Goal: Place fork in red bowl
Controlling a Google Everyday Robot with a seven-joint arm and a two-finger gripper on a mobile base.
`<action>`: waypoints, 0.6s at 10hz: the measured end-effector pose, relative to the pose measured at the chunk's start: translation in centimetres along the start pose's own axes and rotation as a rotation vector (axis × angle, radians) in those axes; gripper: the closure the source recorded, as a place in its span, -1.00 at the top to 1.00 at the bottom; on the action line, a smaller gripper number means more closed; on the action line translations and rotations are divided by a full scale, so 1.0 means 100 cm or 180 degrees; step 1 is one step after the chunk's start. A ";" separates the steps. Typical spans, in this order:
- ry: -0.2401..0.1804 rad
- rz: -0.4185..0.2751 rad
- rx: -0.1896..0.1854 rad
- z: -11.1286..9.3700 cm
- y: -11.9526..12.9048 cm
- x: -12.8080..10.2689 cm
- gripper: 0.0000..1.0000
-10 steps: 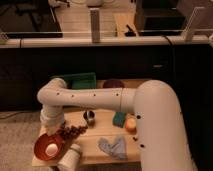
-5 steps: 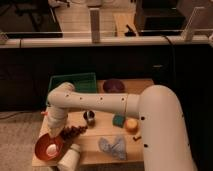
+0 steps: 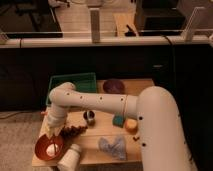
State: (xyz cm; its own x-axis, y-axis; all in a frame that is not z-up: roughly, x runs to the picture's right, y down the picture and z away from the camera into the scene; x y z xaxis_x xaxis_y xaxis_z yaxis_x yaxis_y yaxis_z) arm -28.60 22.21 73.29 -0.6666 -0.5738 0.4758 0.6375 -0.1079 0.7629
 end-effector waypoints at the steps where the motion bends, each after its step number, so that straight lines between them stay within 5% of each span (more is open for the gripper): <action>1: -0.0023 -0.0050 0.0023 0.001 -0.005 0.002 0.60; 6: 0.0033 -0.0311 0.0015 -0.013 -0.030 0.012 0.60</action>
State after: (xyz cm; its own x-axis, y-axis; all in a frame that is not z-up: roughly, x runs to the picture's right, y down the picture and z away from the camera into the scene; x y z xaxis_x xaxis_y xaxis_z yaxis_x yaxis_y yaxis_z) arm -30.79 20.81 70.98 -0.7214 -0.5692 0.3946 0.5679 -0.1600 0.8074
